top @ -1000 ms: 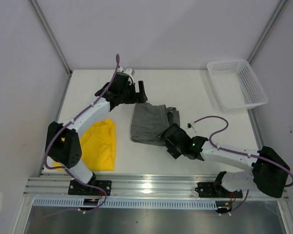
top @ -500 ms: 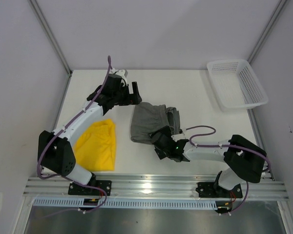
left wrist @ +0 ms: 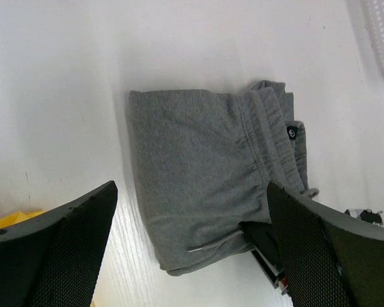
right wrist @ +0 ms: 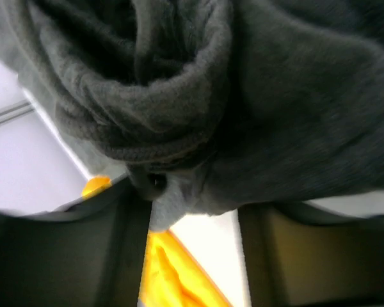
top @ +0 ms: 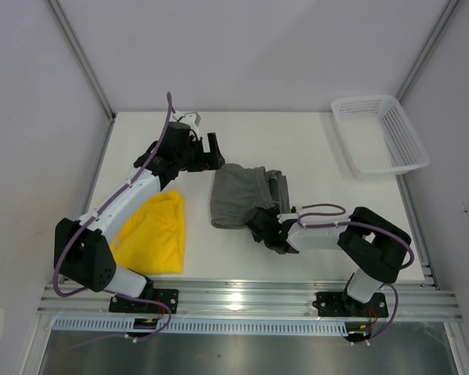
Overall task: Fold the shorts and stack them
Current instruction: Neatly place the folded shorts to the corner
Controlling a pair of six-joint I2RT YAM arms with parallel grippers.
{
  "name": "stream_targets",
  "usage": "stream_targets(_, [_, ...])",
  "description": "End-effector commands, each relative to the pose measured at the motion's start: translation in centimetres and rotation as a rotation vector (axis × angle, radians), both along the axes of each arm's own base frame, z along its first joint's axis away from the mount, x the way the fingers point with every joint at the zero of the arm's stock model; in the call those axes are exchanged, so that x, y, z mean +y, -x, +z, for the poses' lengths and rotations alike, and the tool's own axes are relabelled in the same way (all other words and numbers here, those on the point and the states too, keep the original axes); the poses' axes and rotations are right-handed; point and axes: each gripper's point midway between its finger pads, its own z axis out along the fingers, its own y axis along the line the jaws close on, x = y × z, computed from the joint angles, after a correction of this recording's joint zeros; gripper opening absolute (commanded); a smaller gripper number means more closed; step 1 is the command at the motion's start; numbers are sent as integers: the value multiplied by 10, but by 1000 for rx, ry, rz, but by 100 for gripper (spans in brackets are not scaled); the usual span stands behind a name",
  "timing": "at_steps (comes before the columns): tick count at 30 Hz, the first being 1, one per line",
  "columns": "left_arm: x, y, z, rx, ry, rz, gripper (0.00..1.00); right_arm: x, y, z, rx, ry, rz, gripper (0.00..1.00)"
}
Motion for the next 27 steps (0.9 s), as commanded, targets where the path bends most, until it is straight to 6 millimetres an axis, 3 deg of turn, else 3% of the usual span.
stream_targets(1, [3, 0, 11, -40, 14, 8, 99, -21, -17, -10, 14, 10, -105, 41])
stream_targets(3, [3, 0, 11, -38, 20, 8, 99, -32, -20, -14, 41, 26, -84, 14])
stream_targets(5, [0, 0, 11, -36, 28, -3, 99, -51, -14, -24, 68, 57, -44, 0])
stream_targets(8, [-5, 1, 6, -28, 33, -29, 99, -74, -8, -17, 72, 146, 116, 0])
stream_targets(11, [-10, 1, -8, 7, 32, -59, 99, -103, 14, -13, 104, 338, 356, 0])
stream_targets(12, [-14, 0, -12, 11, 38, -71, 99, -125, 19, -18, 104, 447, 465, 0])
stream_targets(14, [-19, -1, -26, 39, 43, -88, 99, -133, 24, -2, 42, 438, 596, 2])
stream_targets(15, [-25, 0, -29, 46, 60, -112, 99, -141, 24, 0, 34, 439, 641, 4])
stream_targets(16, [-31, -3, -31, 38, 74, -128, 99, -166, 13, 1, 22, 473, 666, 6])
stream_targets(17, [-36, -5, -41, 58, 79, -143, 99, -172, 10, 4, 9, 449, 699, 8])
stream_targets(19, [-51, -10, -42, 56, 101, -183, 99, -187, -5, 16, -8, 424, 771, 11])
stream_targets(20, [-57, -12, -55, 78, 95, -195, 99, -192, -8, 5, 47, 420, 802, 16])
stream_targets(21, [-66, -13, -56, 72, 99, -218, 99, -198, -6, 0, 100, 429, 827, 18])
stream_targets(22, [-71, -18, -57, 65, 97, -223, 99, -197, -22, 7, 86, 444, 848, 21])
stream_targets(23, [-78, -23, -54, 55, 101, -233, 99, -199, -27, 3, 101, 467, 889, 34])
stream_targets(24, [-83, -26, -73, 95, 89, -239, 99, -200, -26, -12, 169, 459, 913, 44])
stream_targets(26, [-99, -33, -73, 83, 100, -262, 99, -195, -38, -12, 149, 434, 893, 93])
stream_targets(27, [-108, -31, -88, 109, 95, -278, 99, -194, -45, -10, 125, 438, 875, 98])
